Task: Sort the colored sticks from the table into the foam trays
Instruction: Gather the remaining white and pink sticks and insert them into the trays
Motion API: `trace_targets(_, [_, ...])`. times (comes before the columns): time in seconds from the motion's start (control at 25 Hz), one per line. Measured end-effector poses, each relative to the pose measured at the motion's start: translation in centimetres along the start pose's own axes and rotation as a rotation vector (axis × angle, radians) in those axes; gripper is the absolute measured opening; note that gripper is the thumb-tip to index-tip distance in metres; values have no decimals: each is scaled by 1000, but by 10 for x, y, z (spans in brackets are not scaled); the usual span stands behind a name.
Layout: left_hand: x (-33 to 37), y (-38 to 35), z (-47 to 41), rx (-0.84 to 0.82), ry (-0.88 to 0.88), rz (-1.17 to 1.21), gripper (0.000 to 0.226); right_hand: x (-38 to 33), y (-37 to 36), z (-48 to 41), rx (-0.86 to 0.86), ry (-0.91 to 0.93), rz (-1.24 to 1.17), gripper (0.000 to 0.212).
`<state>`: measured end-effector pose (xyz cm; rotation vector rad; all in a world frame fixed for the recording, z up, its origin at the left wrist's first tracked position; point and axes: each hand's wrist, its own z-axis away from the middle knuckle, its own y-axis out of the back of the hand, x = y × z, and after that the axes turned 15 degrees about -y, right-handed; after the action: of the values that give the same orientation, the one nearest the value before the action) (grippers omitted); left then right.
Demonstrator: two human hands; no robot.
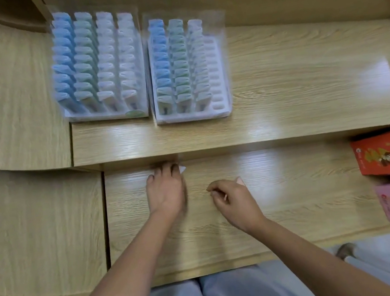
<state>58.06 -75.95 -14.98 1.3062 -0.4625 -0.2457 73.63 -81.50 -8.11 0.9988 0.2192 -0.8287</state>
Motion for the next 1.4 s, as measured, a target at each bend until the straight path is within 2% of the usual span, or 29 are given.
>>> trace_targets(0.08, [2, -8, -2, 62, -9, 51, 27, 3, 1, -4, -29, -25, -17, 18])
trace_targets(0.24, [5, -6, -7, 22, 67, 201, 26, 1, 0, -16, -78, -76, -86, 16])
trace_targets(0.36, [10, -2, -2, 10, 4, 269, 26, -1, -3, -24, -104, -132, -136, 15])
trace_targets(0.44, [13, 3, 7, 12, -13, 415, 23, -1, -4, -27, -98, -149, -169, 17])
trace_targets(0.56, [32, 25, 23, 110, 84, 786, 22, -7, 4, -23, -110, -145, -251, 27])
trace_targets(0.68, [52, 65, 28, 292, 115, 932, 26, -25, 33, -7, -77, -14, -322, 13])
trace_targets(0.8, [52, 105, 23, 388, 29, 933, 34, -53, 84, 7, 108, 219, -331, 12])
trace_targets(0.92, [37, 132, 14, 399, -29, 898, 19, -89, 147, -15, 387, 378, -370, 12])
trace_targets(1.0, [27, 138, 11, 334, -36, 849, 14, -115, 181, -48, 504, 415, -399, 9])
trace_targets(1.16, [25, 137, 16, 169, -62, 727, 15, -148, 201, -115, 574, 455, -186, 12])
trace_targets(1.4, [24, 120, 33, 109, -55, 704, 16, -144, 178, -158, 538, 494, 122, 10])
